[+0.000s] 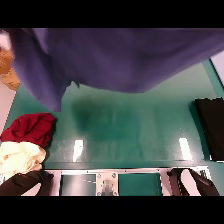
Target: Fold the shirts.
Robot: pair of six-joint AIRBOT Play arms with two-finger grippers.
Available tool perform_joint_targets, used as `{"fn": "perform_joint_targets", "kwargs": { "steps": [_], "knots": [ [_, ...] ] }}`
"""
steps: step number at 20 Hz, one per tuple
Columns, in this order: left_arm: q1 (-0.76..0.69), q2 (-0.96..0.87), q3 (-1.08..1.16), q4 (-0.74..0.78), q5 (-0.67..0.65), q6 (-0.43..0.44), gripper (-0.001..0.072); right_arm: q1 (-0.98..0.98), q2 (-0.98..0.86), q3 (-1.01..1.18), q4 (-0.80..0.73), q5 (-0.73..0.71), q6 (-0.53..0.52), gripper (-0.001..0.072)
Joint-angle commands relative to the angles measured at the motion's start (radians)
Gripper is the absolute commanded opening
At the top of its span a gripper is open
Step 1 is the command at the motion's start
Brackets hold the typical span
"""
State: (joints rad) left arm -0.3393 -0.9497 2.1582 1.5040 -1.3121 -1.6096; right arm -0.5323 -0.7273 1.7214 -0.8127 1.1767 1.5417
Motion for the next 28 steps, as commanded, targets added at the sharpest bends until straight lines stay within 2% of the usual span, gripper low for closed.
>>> {"fn": "perform_joint_targets", "kwargs": {
  "steps": [1,5,9,11,14,18,21,22,23,24,26,27,28],
  "knots": [
    [0.0,0.082,0.045,0.004,0.046,0.04,0.0033,-0.034,0.058,0.132,-0.035,-0.016,0.039,0.001],
    [0.0,0.083,-0.051,0.007,0.042,0.063,0.0033,-0.034,0.021,0.045,-0.042,-0.017,0.038,0.001],
    [0.0,0.045,-0.425,0.002,0.07,0.062,0.0034,-0.006,-0.079,-0.234,0.028,-0.055,-0.084,0.001],
    [0.0,-0.037,-0.595,-0.001,0.162,0.062,0.0034,0.062,-0.161,-0.41,0.026,-0.171,-0.147,0.001],
    [0.0,-0.24,-0.753,-0.02,0.401,0.062,0.0034,0.149,-0.349,-0.601,0.027,-0.37,-0.219,0.001],
    [0.0,-0.605,-0.686,-0.019,0.691,0.066,0.0033,0.201,-0.692,-0.582,0.035,-0.503,-0.219,0.001],
    [0.0,-0.782,-0.543,-0.019,0.716,0.066,0.0035,0.211,-0.871,-0.483,0.045,-0.504,-0.219,0.0011],
    [0.001,-0.804,-0.516,-0.019,0.703,0.066,0.0081,0.211,-0.895,-0.465,0.043,-0.502,-0.219,0.0014],
    [0.001,-0.804,-0.505,-0.011,0.682,0.066,0.0454,0.206,-0.904,-0.453,0.031,-0.494,-0.219,0.0137],
    [0.001,-0.801,-0.485,0.011,0.635,0.066,0.0704,0.192,-0.903,-0.439,0.002,-0.464,-0.219,0.0312],
    [0.0,-0.801,-0.395,0.119,0.42,0.066,0.0698,0.14,-0.893,-0.399,-0.062,-0.322,-0.214,0.0333],
    [0.0,-0.801,-0.35,0.177,0.303,0.066,0.0671,0.1,-0.88,-0.393,-0.069,-0.232,-0.207,0.0332],
    [0.0,-0.801,-0.309,0.229,0.191,0.084,0.0373,0.062,-0.867,-0.393,-0.069,-0.15,-0.204,0.0329]
  ]
}}
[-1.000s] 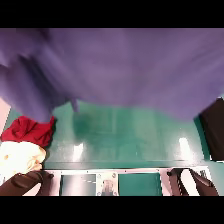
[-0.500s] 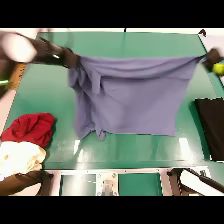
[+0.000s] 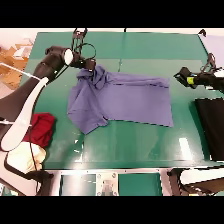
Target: Fold the shirts.
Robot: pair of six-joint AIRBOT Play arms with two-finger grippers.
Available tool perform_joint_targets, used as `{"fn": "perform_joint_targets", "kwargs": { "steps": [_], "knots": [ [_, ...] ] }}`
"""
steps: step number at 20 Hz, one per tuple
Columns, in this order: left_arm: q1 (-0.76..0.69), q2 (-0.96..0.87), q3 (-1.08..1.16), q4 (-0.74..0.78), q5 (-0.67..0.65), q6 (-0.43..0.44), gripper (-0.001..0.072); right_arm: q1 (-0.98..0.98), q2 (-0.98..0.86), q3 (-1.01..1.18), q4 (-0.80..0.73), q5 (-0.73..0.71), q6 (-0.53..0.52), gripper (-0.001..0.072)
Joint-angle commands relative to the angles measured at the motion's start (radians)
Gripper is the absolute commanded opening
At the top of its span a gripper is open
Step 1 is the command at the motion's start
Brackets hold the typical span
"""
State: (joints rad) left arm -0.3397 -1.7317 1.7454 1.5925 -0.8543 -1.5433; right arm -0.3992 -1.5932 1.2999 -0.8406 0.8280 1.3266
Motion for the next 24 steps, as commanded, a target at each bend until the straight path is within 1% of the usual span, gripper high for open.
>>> {"fn": "perform_joint_targets", "kwargs": {
  "steps": [1,2,3,5,6,7,8,9,10,11,12,13,14,16,18,19,20,21,22,23,24],
  "knots": [
    [0.001,-0.019,0.129,0.172,-0.358,0.056,0.0028,-0.106,0.008,0.025,-0.041,0.274,0.024,0.0328],
    [0.001,-0.019,0.138,0.185,-0.425,0.075,0.0033,-0.138,0.021,0.011,-0.041,0.34,0.027,0.0319],
    [0.001,-0.019,0.137,0.179,-0.497,0.077,0.0033,-0.167,0.037,-0.02,-0.044,0.385,0.027,0.0277],
    [0.001,-0.019,0.113,0.129,-0.608,0.096,0.0033,-0.209,0.08,-0.113,-0.075,0.44,0.027,0.0278],
    [0.004,-0.004,0.08,0.101,-0.62,0.097,0.0033,-0.229,0.108,-0.173,-0.102,0.455,0.027,0.028],
    [0.015,0.029,0.025,0.052,-0.618,0.099,0.0032,-0.244,0.133,-0.232,-0.129,0.459,0.027,0.0283],
    [0.032,0.066,-0.034,0.011,-0.632,0.12,0.0033,-0.259,0.158,-0.296,-0.149,0.458,0.026,0.0293],
    [0.062,0.113,-0.101,-0.002,-0.645,0.132,0.0032,-0.272,0.172,-0.351,-0.158,0.455,0.02,0.0294],
    [0.105,0.163,-0.165,-0.003,-0.647,0.131,0.0032,-0.273,0.174,-0.39,-0.157,0.455,0.006,0.0324],
    [0.166,0.219,-0.233,-0.018,-0.642,0.131,0.0033,-0.271,0.174,-0.426,-0.156,0.444,0.004,0.0377],
    [0.232,0.269,-0.293,-0.06,-0.634,0.132,0.0033,-0.268,0.174,-0.462,-0.155,0.42,0.003,0.0377],
    [0.31,0.314,-0.35,-0.132,-0.624,0.144,0.0033,-0.26,0.174,-0.489,-0.154,0.389,0.0,0.0376],
    [0.38,0.339,-0.391,-0.208,-0.619,0.17,0.0033,-0.247,0.173,-0.514,-0.147,0.363,0.0,0.0377],
    [0.5,0.343,-0.448,-0.342,-0.622,0.209,0.0033,-0.207,0.171,-0.541,-0.136,0.333,-0.003,0.0377],
    [0.57,0.341,-0.517,-0.431,-0.579,0.227,0.0035,-0.151,0.16,-0.541,-0.126,0.323,-0.003,0.0373],
    [0.588,0.341,-0.549,-0.47,-0.545,0.248,0.0076,-0.125,0.151,-0.541,-0.103,0.319,-0.003,0.0369],
    [0.596,0.341,-0.572,-0.496,-0.513,0.254,0.033,-0.106,0.144,-0.537,-0.087,0.309,-0.004,0.0316],
    [0.597,0.34,-0.586,-0.52,-0.486,0.255,0.043,-0.1,0.142,-0.523,-0.089,0.306,-0.004,0.0154],
    [0.597,0.34,-0.589,-0.534,-0.47,0.268,0.0427,-0.109,0.143,-0.496,-0.103,0.307,-0.003,0.0035],
    [0.597,0.339,-0.589,-0.547,-0.456,0.27,0.0427,-0.127,0.143,-0.456,-0.129,0.309,0.001,0.0012],
    [0.597,0.339,-0.589,-0.558,-0.45,0.269,0.0427,-0.151,0.145,-0.421,-0.146,0.309,0.011,0.0012]
  ]
}}
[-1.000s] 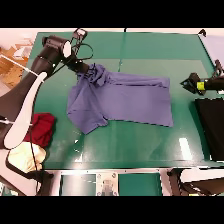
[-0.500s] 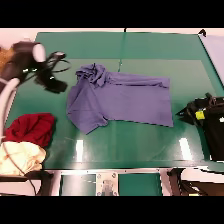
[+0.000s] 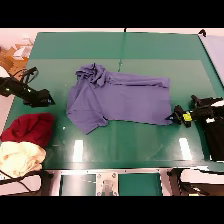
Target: Fold the shirts.
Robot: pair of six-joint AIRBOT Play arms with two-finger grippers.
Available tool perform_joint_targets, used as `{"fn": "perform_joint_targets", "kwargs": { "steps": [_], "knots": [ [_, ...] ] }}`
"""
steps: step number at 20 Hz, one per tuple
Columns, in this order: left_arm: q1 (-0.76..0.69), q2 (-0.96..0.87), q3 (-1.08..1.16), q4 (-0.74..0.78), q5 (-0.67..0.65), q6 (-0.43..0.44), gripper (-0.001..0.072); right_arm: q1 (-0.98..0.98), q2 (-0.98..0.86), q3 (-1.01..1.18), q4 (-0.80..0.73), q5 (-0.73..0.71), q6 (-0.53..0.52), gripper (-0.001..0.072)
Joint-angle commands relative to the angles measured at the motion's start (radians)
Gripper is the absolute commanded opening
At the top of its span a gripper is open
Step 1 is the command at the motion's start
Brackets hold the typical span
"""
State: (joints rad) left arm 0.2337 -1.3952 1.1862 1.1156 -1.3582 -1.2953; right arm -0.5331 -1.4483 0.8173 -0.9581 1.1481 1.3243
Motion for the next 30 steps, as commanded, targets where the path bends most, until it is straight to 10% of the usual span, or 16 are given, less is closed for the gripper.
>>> {"fn": "perform_joint_targets", "kwargs": {
  "steps": [1,18,20,30],
  "knots": [
    [0.024,0.0,-0.031,-0.09,0.05,0.021,0.0427,-0.045,-0.001,0.094,-0.039,-0.011,0.037,0.0012],
    [-0.098,-0.103,-0.475,-0.566,0.483,0.19,0.0355,-0.062,-0.003,0.094,-0.037,-0.01,0.025,0.0012],
    [-0.079,-0.1,-0.444,-0.562,0.426,0.225,0.0033,-0.062,-0.002,0.095,-0.034,0.0,0.025,0.0011],
    [-0.014,0.33,0.243,-0.517,0.113,0.109,0.0033,-0.07,0.338,0.612,0.261,0.194,0.039,0.001]
  ]
}}
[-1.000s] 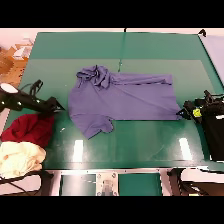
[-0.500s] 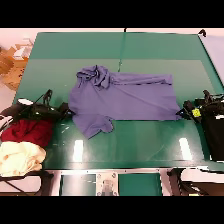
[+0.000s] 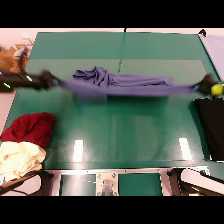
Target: Fold the shirts.
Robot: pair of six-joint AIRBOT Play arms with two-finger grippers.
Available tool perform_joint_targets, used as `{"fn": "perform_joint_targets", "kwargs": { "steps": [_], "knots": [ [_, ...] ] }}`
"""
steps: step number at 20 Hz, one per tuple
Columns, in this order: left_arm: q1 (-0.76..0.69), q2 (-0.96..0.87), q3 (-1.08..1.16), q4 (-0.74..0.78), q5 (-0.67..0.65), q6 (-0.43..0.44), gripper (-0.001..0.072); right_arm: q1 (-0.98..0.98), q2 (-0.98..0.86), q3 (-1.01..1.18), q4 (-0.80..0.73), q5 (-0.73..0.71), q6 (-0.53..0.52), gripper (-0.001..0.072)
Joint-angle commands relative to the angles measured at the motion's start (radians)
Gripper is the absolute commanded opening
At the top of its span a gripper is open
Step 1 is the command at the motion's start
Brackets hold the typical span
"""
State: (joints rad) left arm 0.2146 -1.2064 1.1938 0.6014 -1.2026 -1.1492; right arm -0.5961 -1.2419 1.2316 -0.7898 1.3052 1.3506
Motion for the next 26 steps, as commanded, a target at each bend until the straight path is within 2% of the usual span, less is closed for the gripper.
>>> {"fn": "perform_joint_targets", "kwargs": {
  "steps": [1,4,7,9,11,13,15,19,23,26],
  "knots": [
    [0.005,0.189,0.356,-0.003,-0.043,-0.067,0.0033,-0.016,0.193,0.283,0.101,0.027,0.027,0.0011],
    [0.005,0.287,0.682,-0.001,-0.006,-0.085,0.0033,-0.067,0.38,0.51,0.098,-0.101,0.057,0.0011],
    [0.005,0.33,0.93,0.027,0.01,-0.164,0.0034,-0.138,0.525,0.633,0.045,-0.27,0.072,0.0011],
    [0.005,0.35,0.981,0.029,0.016,-0.185,0.0034,-0.153,0.57,0.662,-0.053,-0.295,0.123,0.0011],
    [0.005,0.357,0.966,0.073,0.003,-0.192,0.0034,-0.152,0.565,0.654,-0.068,-0.274,0.134,0.0011],
    [0.005,0.356,0.892,0.109,-0.017,-0.224,0.0034,-0.151,0.541,0.608,-0.058,-0.242,0.134,0.0011],
    [0.005,0.351,0.758,0.108,-0.021,-0.223,0.0034,-0.149,0.51,0.507,0.014,-0.198,0.129,0.0011],
    [0.004,0.312,0.394,0.09,0.028,-0.163,0.0034,-0.022,0.443,0.15,0.072,-0.204,0.01,0.0011],
    [0.004,0.133,0.116,-0.036,0.158,0.003,0.0033,0.136,0.279,-0.166,0.069,-0.443,-0.084,0.0011],
    [0.004,-0.089,0.083,-0.161,0.237,0.106,0.0034,0.215,0.032,-0.19,0.069,-0.607,-0.108,0.0011]
  ]
}}
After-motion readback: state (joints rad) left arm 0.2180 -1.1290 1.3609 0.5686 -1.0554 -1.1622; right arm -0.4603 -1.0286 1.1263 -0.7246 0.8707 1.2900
